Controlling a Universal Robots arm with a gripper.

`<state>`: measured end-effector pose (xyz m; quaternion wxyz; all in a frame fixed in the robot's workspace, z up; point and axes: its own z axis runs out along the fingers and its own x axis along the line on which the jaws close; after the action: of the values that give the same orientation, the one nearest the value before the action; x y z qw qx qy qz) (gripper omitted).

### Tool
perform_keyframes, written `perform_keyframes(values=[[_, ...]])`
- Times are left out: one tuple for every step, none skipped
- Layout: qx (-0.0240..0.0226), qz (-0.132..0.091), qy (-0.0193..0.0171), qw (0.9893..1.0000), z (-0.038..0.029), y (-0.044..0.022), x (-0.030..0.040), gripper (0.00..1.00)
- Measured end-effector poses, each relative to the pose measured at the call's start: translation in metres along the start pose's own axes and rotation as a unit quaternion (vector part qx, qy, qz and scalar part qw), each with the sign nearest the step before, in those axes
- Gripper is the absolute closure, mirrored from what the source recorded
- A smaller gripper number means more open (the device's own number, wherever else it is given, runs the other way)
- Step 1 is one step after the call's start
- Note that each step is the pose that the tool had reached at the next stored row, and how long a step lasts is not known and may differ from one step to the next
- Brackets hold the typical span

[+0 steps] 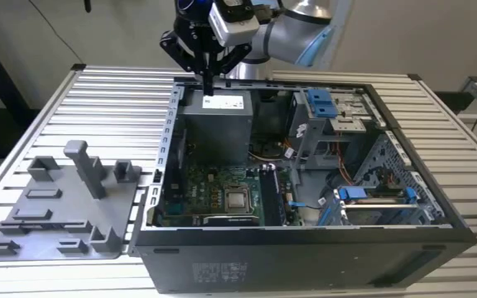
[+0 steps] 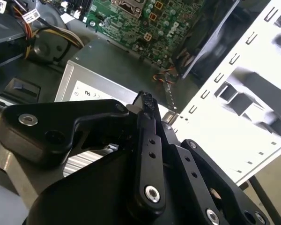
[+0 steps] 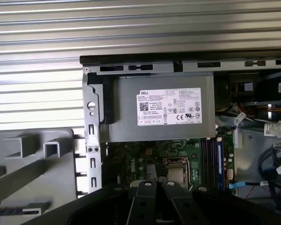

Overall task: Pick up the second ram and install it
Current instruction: 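Reach for the second ram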

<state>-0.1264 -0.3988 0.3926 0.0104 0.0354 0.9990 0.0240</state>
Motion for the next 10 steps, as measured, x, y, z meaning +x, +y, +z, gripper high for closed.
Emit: perform_keyframes(values=[[0.0, 0.0, 0.0, 1.0, 0.0, 0.0, 0.0008, 0.89], [0.0, 0.0, 0.0, 1.0, 0.0, -0.0001, 0.0015, 0.89], [0.0, 0.0, 0.0, 1.0, 0.0, -0.0001, 0.0022, 0.89], [0.0, 0.0, 0.0, 1.0, 0.0, -0.0002, 0.0029, 0.89], [0.0, 0.0, 0.0, 1.0, 0.0, -0.0002, 0.0035, 0.89], [0.0, 0.0, 0.0, 1.0, 0.0, -0.0003, 0.0041, 0.89], [0.0, 0.0, 0.0, 1.0, 0.0, -0.0003, 0.0047, 0.89], [0.0, 0.0, 0.0, 1.0, 0.0, -0.0004, 0.0055, 0.89], [0.0, 0.0, 0.0001, 1.0, -0.0001, -0.0005, 0.0063, 0.89], [0.0, 0.0, 0.0, 1.0, 0.0, -0.0005, 0.0071, 0.89]])
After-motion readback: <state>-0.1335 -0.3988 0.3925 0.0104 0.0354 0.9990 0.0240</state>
